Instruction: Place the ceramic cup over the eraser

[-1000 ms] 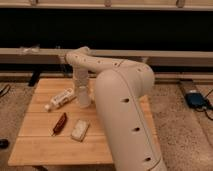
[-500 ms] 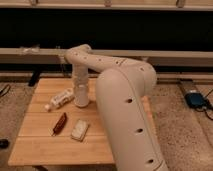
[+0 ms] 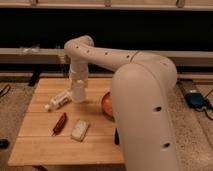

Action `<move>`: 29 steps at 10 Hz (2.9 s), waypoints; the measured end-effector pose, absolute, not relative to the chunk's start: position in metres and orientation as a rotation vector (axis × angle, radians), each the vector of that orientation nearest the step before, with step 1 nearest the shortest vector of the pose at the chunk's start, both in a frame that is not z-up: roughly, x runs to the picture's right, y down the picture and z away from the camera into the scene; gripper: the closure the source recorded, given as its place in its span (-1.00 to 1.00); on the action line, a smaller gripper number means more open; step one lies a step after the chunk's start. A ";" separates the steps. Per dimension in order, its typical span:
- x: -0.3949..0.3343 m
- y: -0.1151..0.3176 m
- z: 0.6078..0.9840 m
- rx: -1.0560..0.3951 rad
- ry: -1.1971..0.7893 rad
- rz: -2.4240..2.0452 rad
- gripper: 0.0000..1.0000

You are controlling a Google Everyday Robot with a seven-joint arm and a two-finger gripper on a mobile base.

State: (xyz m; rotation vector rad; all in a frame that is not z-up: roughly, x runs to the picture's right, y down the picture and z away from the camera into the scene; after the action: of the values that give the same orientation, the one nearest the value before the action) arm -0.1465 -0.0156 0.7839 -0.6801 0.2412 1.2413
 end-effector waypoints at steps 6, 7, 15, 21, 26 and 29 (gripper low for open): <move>-0.089 0.050 0.677 -0.582 0.222 1.220 1.00; -0.079 0.062 0.660 -0.572 0.234 1.219 1.00; 0.008 0.084 0.598 -0.529 0.362 1.292 1.00; 0.044 0.123 0.603 -0.546 0.491 1.331 1.00; 0.042 0.155 0.624 -0.552 0.495 1.371 1.00; 0.044 0.175 0.643 -0.561 0.501 1.403 0.79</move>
State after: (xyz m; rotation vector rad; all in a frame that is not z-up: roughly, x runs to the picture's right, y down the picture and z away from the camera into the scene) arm 0.0439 0.1747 0.6430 -0.5615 0.5015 1.4031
